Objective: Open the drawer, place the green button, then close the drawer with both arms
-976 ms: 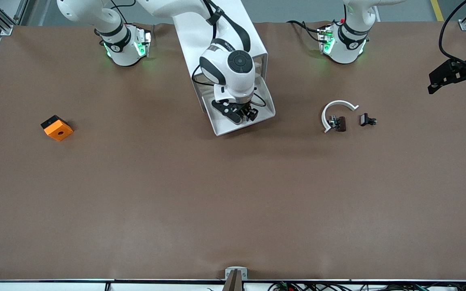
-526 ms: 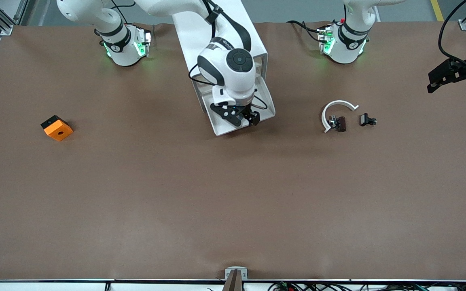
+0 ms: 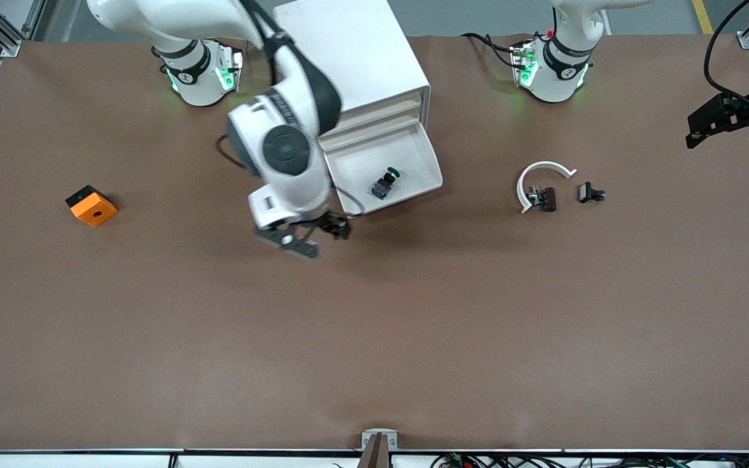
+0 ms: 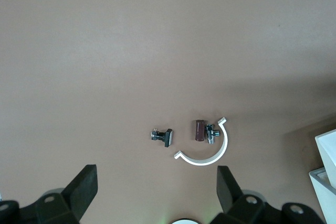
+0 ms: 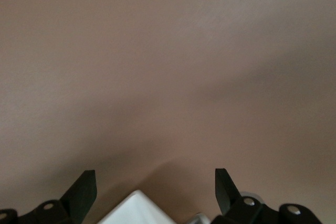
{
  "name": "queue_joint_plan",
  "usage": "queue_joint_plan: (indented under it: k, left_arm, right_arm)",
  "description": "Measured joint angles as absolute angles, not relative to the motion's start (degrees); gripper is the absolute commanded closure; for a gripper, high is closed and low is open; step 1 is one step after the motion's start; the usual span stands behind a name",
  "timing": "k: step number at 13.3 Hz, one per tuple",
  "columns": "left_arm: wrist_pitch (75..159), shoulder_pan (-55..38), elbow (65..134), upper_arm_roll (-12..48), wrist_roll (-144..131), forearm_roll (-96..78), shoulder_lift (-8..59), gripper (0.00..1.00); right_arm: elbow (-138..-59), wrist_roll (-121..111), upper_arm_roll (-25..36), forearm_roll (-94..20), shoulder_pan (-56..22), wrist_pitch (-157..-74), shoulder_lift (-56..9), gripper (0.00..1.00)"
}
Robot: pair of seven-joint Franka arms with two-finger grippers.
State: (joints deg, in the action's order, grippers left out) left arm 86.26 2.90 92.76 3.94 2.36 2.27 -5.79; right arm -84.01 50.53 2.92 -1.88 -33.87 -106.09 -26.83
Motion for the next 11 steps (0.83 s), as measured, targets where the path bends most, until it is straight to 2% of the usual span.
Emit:
queue_joint_plan:
  k: [6,11]
  left_arm:
    - [86.2,2.8,92.8,4.4,2.4,2.3,-5.8,0.00]
    - [86.1,2.8,93.1,4.6,2.3,2.3,-5.7,0.00]
  right_arm:
    - [-83.7,9.1,3.1,-1.4,-11.8,-93.8,-18.3,0.00]
    - [-83.7,-5.7,3.0,-0.9,-1.2,-88.2,-14.4,0.00]
